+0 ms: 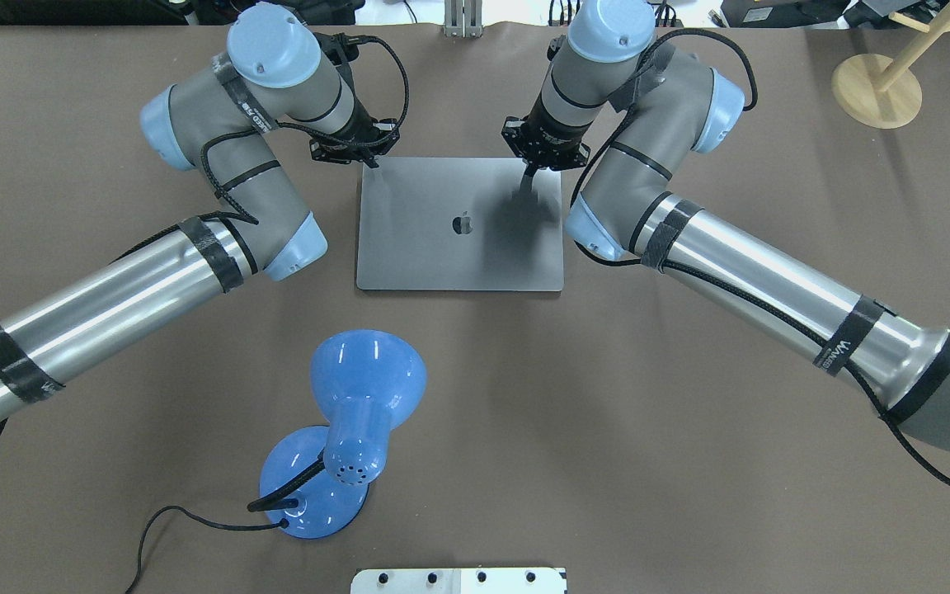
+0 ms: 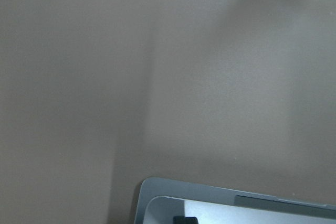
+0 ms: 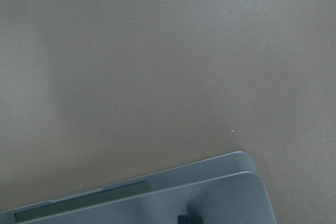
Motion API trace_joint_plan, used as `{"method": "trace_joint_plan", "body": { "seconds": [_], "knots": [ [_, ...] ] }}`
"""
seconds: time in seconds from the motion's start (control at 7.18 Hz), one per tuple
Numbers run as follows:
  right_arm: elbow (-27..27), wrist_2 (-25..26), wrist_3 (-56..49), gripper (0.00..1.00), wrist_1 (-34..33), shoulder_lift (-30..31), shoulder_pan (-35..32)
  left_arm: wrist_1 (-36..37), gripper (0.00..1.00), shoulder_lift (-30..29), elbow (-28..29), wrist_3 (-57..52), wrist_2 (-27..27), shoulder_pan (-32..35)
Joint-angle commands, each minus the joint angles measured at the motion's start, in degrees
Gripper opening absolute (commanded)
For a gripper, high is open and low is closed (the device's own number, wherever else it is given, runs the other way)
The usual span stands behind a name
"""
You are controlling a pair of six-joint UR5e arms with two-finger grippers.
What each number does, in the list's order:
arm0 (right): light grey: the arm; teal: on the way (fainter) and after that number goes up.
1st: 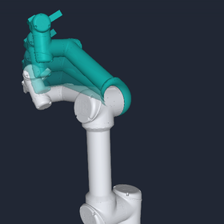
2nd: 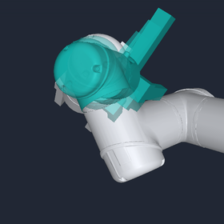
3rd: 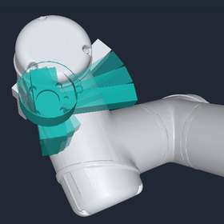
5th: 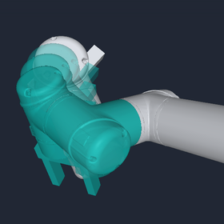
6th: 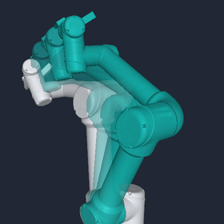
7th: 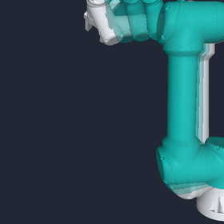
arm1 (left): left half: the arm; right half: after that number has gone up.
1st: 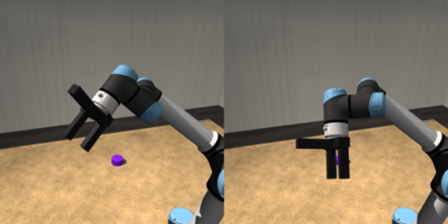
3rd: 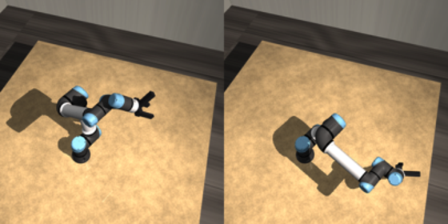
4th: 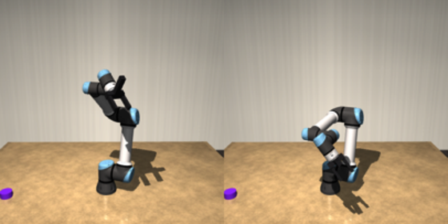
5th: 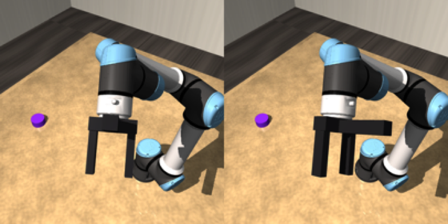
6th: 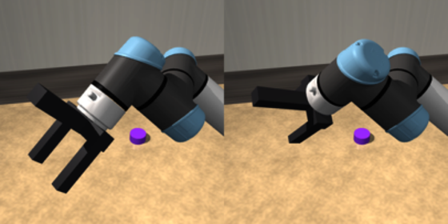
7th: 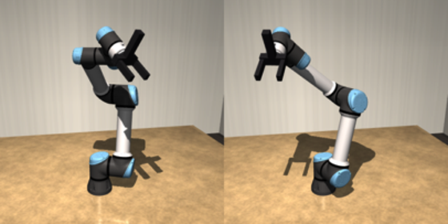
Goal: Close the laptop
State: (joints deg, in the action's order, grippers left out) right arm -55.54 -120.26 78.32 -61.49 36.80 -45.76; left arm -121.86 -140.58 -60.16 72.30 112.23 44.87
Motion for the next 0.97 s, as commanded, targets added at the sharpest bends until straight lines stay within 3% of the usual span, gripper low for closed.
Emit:
{"method": "trace_joint_plan", "body": {
  "seconds": [0.0, 0.28, 0.42, 0.56, 0.7, 0.84],
  "knots": [
    [1.66, -2.16, -0.01, 0.00, 0.76, -0.42, -0.03, -0.93, 0.00, -0.13, 1.10, -0.14, -1.40, -1.10],
    [-3.22, -7.68, -0.45, 0.00, 0.23, 0.80, -3.71, -0.32, 0.00, 0.04, -3.44, -0.05, -0.71, 0.38],
    [-11.79, -14.85, -0.54, 0.00, -0.03, 7.77, -8.77, 4.21, 0.00, 4.57, -11.74, -0.40, 5.83, 3.18],
    [-22.23, -18.83, -3.85, 0.00, -0.12, 17.33, -14.22, 7.57, 0.00, 11.23, -21.05, -3.01, 13.63, 7.90],
    [-31.73, -20.18, -8.84, 0.00, -0.99, 26.91, -17.40, 8.90, 0.00, 19.91, -30.10, -7.56, 17.45, 11.61],
    [-37.22, -22.80, -14.80, 0.00, -1.96, 34.23, -21.70, 11.88, 0.30, 26.43, -36.72, -14.39, 20.71, 15.99]
  ]
}}
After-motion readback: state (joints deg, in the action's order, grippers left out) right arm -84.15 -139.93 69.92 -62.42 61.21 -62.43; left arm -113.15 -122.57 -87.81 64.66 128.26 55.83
